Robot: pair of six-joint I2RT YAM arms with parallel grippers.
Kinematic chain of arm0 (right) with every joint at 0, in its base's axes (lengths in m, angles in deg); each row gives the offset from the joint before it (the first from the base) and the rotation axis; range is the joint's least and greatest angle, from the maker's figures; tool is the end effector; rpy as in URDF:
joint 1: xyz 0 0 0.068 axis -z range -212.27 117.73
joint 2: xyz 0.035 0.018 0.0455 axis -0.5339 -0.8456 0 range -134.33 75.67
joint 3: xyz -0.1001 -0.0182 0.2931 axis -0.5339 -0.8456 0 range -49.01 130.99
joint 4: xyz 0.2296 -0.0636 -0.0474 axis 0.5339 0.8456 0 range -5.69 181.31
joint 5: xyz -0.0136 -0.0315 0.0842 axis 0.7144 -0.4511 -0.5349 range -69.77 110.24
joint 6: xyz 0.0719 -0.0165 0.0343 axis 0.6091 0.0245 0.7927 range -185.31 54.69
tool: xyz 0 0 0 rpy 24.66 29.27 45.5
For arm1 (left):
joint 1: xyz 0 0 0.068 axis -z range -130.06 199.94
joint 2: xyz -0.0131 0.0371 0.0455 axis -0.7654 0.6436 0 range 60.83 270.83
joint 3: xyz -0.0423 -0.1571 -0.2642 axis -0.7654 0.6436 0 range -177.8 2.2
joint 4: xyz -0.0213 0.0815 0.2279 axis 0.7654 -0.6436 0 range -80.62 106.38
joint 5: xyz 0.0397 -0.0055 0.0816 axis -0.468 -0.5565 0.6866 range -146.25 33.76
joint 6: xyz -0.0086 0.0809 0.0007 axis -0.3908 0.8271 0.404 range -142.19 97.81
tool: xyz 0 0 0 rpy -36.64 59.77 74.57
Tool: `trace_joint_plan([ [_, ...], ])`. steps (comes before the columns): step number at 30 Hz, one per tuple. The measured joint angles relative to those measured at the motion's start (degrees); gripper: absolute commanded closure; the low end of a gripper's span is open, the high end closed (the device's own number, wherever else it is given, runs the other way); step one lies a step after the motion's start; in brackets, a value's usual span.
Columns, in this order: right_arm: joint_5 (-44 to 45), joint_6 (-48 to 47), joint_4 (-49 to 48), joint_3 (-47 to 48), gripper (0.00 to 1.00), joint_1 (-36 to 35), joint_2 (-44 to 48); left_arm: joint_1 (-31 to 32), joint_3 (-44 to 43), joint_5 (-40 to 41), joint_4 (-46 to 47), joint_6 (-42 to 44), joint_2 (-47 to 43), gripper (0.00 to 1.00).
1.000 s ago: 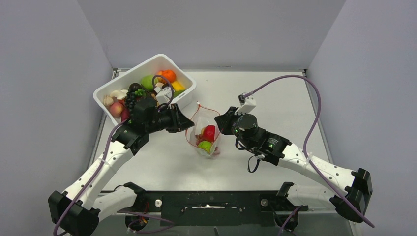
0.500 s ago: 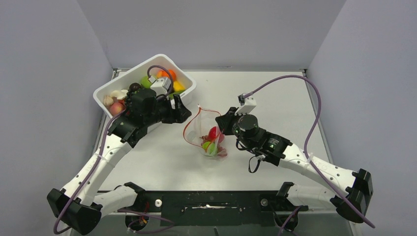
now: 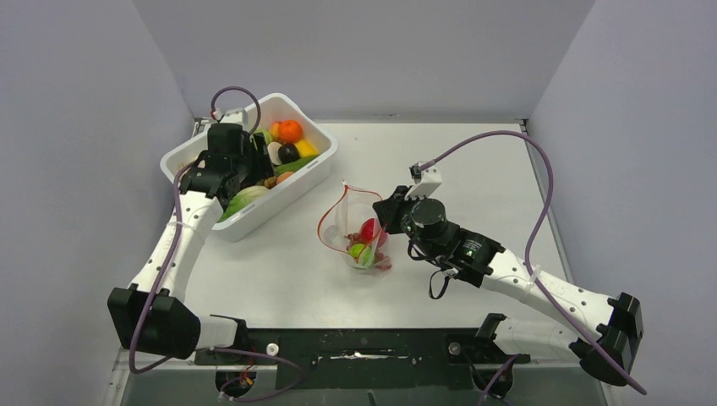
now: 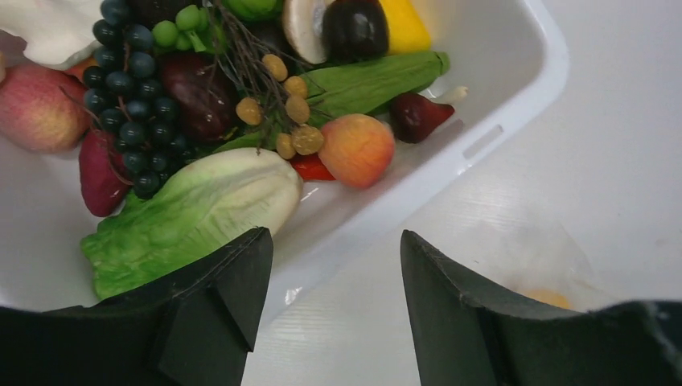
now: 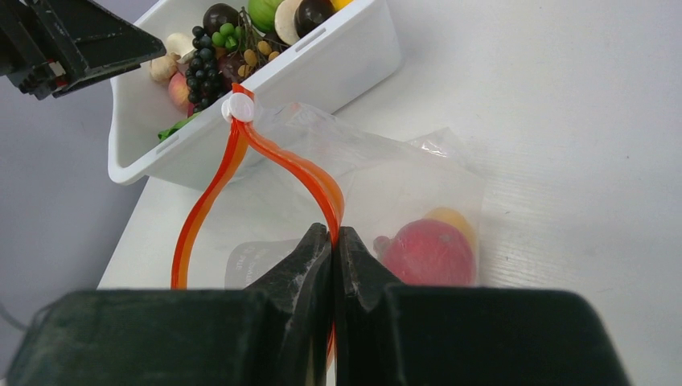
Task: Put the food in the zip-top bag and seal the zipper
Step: Pick up the fake fruit from the bin.
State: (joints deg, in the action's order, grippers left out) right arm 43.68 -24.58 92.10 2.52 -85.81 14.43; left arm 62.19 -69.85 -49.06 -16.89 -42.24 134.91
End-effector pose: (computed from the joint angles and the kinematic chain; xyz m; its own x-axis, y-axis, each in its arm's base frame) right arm 0.1645 0.1753 0.3582 -0.4696 0.3717 -0.8008 -0.2718 0.8021 0.5318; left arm 0.2771 -0.0511 0.3732 -0.5686 -0.2247 -0.7914 -0.0896 0.9732 -0.2119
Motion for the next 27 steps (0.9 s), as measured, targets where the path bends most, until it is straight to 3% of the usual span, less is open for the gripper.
trace_joint_plan([
  [11, 0.81, -0.20, 0.28, 0.00, 1.00, 0.26, -0.44, -8.90, -6.03, -4.31, 2.84, 1.46, 14.01, 0.53],
  [27, 1.90, -0.20, 1.81, 1.84, 1.00, -0.04, -3.45, -9.38, -9.64, -6.95, 8.72, 3.06, 26.49, 0.60],
])
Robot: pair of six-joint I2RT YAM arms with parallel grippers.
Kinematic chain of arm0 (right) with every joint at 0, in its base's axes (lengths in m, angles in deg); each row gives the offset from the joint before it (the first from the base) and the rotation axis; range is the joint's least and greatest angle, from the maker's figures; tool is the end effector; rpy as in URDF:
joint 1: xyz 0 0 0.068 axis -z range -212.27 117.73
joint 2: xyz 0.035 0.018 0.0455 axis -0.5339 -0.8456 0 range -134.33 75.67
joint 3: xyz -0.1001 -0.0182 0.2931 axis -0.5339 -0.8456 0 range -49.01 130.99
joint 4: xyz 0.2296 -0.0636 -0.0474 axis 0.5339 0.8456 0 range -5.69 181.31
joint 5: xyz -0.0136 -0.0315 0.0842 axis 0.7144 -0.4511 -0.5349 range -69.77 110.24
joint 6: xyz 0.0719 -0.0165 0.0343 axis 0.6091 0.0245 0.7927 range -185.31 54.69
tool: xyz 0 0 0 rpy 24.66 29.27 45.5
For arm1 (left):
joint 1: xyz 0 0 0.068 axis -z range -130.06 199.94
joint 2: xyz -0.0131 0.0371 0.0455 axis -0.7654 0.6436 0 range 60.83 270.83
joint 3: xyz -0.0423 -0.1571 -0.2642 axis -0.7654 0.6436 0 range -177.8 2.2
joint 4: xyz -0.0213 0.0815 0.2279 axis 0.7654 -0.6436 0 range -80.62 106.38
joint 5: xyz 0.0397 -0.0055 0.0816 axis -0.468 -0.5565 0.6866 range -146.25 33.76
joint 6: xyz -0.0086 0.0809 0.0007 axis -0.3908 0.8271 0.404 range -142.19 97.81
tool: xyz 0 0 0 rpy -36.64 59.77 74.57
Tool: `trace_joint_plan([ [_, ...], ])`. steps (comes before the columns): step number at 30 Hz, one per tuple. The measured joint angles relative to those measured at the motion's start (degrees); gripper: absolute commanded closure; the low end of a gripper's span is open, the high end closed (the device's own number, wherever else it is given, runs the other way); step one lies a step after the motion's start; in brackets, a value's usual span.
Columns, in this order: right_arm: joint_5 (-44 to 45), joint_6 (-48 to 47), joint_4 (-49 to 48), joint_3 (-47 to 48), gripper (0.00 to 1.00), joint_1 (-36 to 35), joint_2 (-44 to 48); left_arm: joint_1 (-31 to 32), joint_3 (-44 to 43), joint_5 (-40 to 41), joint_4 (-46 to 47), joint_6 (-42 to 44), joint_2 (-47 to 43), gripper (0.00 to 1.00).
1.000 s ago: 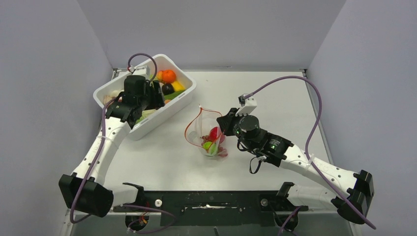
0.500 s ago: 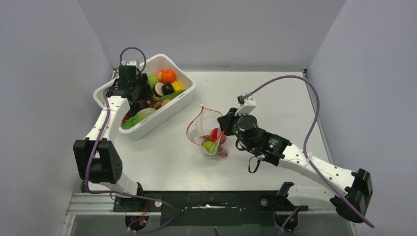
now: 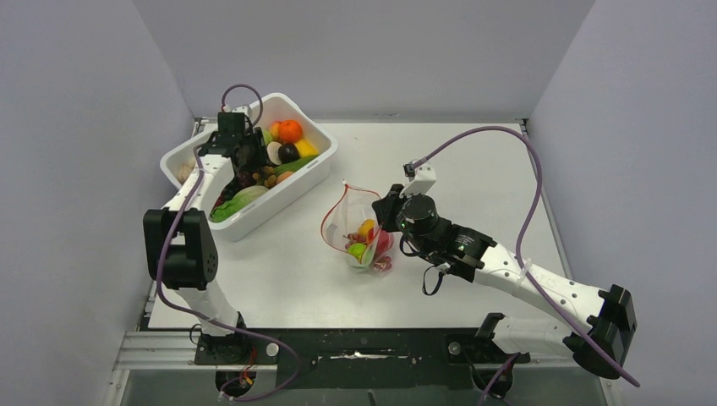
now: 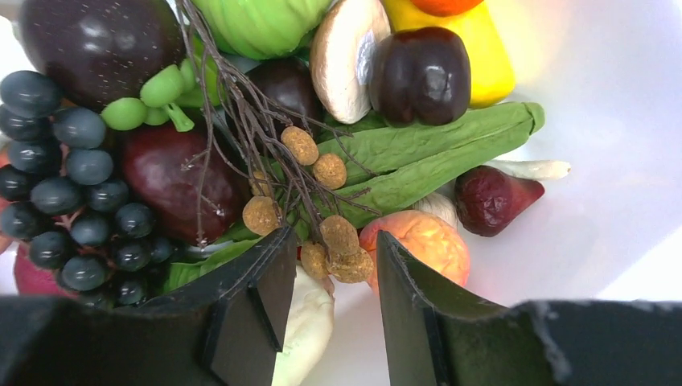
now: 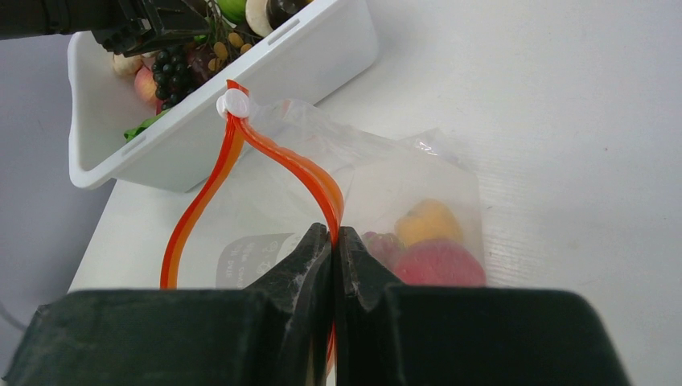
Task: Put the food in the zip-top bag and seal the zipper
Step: Pick up the fake fruit from the bin.
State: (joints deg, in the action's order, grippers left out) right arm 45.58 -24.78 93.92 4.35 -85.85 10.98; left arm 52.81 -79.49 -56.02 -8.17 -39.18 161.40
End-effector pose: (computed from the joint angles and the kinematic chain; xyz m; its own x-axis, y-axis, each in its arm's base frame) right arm 0.1738 0.1847 0.3524 -0.4795 0.3393 -0.8093 -0.2346 0.8391 0.4908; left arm 0.4124 -0.0204 0.2954 -0.6705 -0.2590 -0.6952 -0.1555 0.9653 -0.2096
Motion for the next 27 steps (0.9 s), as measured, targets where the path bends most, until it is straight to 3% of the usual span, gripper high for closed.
trace_joint_plan([
  [14, 0.20, 0.00, 0.33, 0.02, 1.00, -0.13, 0.00, 0.00, -0.11, -1.90, 0.39, 0.76, 4.48, 0.63],
  [27, 0.61, 0.00, 0.33, 0.02, 1.00, -0.13, 0.02, 0.00, -0.13, -2.67, 0.37, 0.96, 5.40, 0.84],
])
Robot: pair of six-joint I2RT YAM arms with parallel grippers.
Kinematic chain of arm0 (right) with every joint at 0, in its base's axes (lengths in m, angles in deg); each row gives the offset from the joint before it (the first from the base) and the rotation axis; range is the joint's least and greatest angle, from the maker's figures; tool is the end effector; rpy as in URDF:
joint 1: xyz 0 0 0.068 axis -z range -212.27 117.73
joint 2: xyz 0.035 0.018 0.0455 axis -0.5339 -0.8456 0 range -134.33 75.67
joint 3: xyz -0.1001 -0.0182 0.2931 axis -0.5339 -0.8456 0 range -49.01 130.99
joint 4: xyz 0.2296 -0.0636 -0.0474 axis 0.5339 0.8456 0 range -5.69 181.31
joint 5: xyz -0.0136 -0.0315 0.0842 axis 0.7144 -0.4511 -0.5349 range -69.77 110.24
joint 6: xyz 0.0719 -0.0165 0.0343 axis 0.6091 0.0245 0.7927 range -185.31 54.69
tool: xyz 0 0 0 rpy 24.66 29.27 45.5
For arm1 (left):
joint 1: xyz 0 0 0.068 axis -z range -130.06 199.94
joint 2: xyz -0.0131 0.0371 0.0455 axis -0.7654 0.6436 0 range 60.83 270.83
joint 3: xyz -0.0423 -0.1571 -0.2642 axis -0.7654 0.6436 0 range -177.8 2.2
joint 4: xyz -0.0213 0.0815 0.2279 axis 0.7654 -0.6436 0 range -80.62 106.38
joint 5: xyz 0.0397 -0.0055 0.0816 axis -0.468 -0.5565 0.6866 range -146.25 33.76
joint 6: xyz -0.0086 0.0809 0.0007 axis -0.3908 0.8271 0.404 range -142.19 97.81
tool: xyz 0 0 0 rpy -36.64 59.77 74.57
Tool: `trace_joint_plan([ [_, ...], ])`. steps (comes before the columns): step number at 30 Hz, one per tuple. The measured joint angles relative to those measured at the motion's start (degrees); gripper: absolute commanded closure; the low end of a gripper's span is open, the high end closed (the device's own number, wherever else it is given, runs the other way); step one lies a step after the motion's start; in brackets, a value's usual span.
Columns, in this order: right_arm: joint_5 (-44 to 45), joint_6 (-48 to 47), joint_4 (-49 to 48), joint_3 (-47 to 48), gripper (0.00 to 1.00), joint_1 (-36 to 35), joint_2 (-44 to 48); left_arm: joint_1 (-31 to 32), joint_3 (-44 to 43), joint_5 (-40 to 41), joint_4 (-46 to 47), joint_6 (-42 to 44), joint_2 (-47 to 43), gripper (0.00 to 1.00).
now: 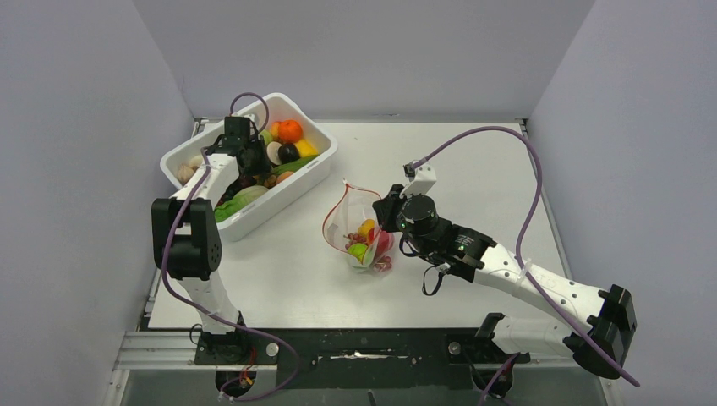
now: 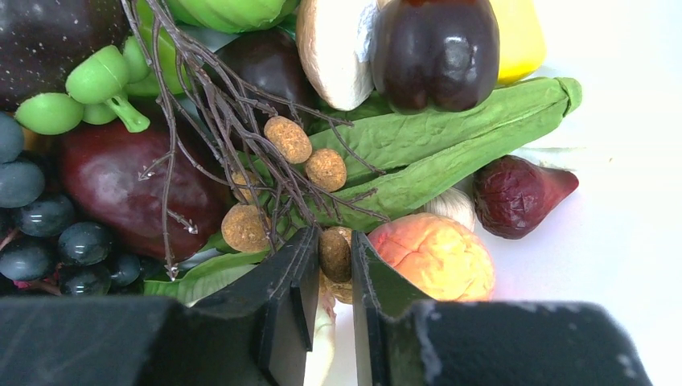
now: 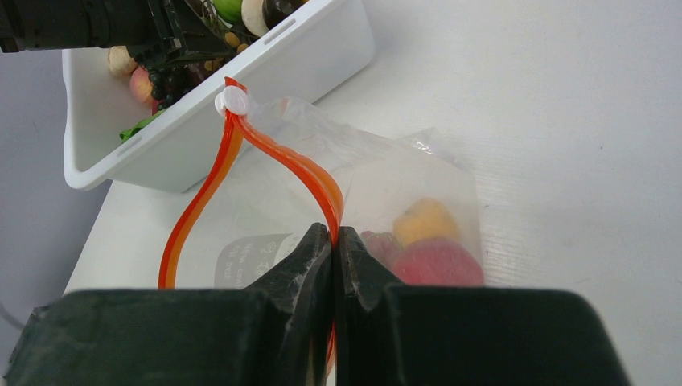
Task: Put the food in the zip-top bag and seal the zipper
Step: Pick up the fake fruit from the bin.
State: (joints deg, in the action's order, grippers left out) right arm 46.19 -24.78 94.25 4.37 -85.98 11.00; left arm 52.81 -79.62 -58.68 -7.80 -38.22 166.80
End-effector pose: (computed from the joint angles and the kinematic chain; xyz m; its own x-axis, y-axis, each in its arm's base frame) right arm 0.1736 0.1842 0.3520 -0.4768 0.3378 -0.8115 -0.2282 0.8440 0.4854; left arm 0.4286 -0.0245 0.2591 -0.7387 -0.2393 -0.6301 -0.1309 0.9680 -0.2141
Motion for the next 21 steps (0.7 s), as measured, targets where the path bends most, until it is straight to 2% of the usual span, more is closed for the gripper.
trace_joint_plan([
  [7, 0.00, -0.04, 0.02, 0.11, 1.00, 0.00, 0.00, 0.00, 0.00, 0.09, 0.02, 0.17, 0.00, 0.92],
  [14, -0.02, -0.07, 0.04, 0.31, 1.00, 0.00, 0.00, 0.00, 0.02, 0.70, -0.02, 0.17, -0.59, 0.93],
  [21, -0.04, -0.04, 0.04, 0.31, 1.00, -0.02, 0.00, 0.37, 0.42, 3.43, 0.00, 0.24, -5.09, 0.93],
])
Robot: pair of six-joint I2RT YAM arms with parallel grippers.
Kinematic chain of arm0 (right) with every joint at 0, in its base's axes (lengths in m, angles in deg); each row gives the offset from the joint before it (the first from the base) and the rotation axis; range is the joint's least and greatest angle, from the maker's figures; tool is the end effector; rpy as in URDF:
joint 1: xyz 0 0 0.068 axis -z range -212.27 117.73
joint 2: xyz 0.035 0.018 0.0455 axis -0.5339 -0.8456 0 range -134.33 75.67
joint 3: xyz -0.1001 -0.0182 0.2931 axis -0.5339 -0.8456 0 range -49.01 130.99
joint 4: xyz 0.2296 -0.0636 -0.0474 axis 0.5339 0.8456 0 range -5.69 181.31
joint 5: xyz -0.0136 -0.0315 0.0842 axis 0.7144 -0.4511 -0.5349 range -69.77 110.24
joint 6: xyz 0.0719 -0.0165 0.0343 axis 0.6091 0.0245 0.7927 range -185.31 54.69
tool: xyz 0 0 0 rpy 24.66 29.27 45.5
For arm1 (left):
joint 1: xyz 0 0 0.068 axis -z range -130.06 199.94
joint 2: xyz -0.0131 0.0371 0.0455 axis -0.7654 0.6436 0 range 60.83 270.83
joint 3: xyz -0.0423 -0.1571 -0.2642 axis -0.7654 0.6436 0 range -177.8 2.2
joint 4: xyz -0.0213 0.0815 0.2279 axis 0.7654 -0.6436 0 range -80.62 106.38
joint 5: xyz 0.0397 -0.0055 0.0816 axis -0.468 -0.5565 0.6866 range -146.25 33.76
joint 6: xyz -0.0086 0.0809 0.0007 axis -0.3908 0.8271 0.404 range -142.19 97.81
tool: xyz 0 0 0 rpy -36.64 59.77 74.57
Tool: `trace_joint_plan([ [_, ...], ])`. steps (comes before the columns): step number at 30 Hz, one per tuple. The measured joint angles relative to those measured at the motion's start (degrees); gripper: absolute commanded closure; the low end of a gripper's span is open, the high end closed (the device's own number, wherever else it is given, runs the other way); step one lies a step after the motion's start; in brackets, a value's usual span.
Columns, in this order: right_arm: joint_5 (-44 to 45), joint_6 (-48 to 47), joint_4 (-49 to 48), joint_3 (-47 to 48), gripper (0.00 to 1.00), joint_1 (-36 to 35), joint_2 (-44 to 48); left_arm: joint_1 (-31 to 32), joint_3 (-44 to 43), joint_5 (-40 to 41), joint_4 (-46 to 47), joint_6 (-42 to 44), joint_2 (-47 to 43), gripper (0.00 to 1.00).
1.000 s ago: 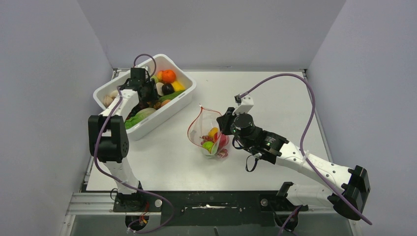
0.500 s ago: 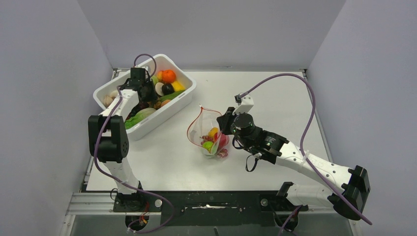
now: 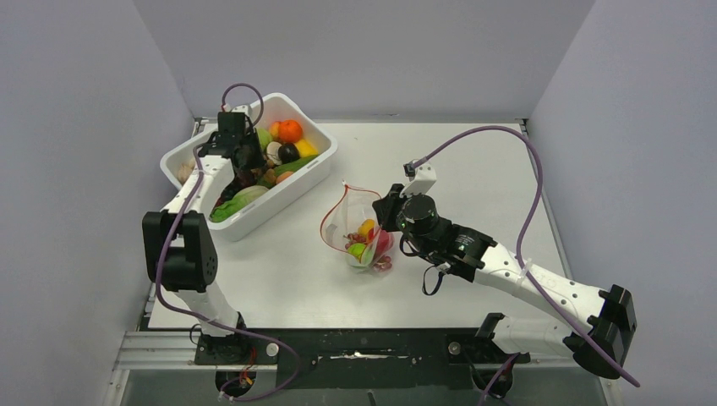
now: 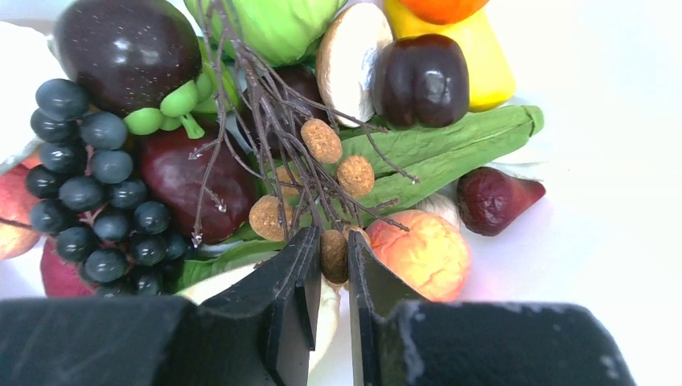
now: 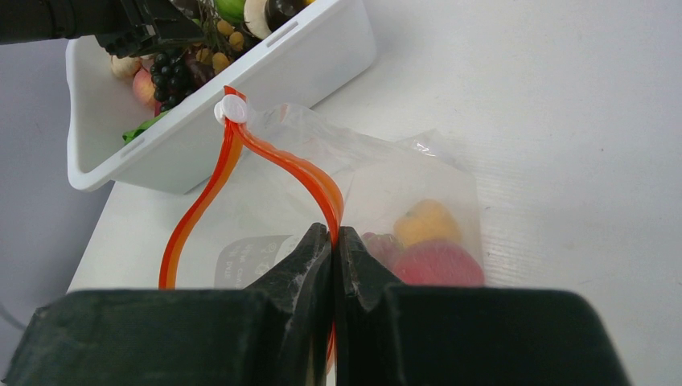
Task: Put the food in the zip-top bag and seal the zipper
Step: Pick up the fake fruit from the bin.
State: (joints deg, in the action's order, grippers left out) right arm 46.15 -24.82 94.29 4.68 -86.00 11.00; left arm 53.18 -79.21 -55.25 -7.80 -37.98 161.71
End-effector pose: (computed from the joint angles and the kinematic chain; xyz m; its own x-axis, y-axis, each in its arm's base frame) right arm 0.1736 0.1844 0.3539 -0.4749 0.3400 -0.8117 -0.2306 0.8421 0.4876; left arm 0.4133 -0.0222 0.2923 -0.6752 -0.2343 -0.6994 -0.1453 0.9719 -0.1854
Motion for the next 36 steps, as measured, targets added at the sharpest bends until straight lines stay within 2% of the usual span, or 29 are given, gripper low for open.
trace_joint_plan([
  [7, -0.07, 0.02, 0.00, 0.00, 1.00, -0.13, 0.00, 2.23, 0.20, 3.54, -0.63, 0.57, -4.79, 0.93],
  [19, -0.61, 0.09, -0.02, 0.00, 1.00, -0.74, -0.02, 3.15, 0.50, 4.59, -3.13, 0.55, -12.50, 0.93],
  [36, -1.11, 0.44, -0.31, 0.35, 1.00, -1.09, -2.25, 5.11, 0.79, -5.68, -8.59, -0.52, -22.45, 0.93],
])
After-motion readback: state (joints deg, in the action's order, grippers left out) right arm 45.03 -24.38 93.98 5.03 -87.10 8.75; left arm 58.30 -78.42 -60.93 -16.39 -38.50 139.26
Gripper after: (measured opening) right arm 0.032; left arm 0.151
